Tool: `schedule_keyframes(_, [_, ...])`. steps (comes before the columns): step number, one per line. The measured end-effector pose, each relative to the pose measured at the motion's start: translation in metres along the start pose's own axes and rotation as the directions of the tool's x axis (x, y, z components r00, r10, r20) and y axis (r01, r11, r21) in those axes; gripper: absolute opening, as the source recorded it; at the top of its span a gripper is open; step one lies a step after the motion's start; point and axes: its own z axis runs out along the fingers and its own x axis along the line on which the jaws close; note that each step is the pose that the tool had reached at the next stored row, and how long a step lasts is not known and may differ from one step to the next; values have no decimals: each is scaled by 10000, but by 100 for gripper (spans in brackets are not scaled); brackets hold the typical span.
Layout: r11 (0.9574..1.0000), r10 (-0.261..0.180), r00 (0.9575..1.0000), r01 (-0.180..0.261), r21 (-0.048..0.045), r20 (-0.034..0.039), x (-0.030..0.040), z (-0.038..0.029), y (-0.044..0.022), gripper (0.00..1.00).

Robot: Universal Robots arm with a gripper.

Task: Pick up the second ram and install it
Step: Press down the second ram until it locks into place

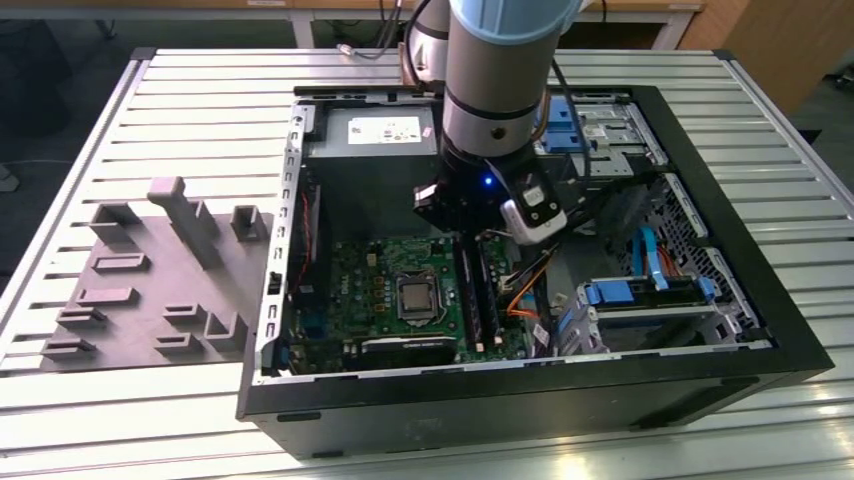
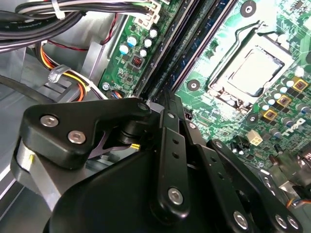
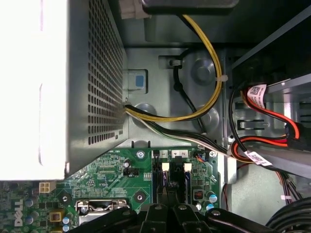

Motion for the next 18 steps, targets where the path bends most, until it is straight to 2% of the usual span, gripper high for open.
schedule_keyframes(5, [10000,0,10000,0,0,0,-1,-40,2,11])
schedule_keyframes(18, [10000,-1,10000,1,2,-1,-1,-42,-15,11])
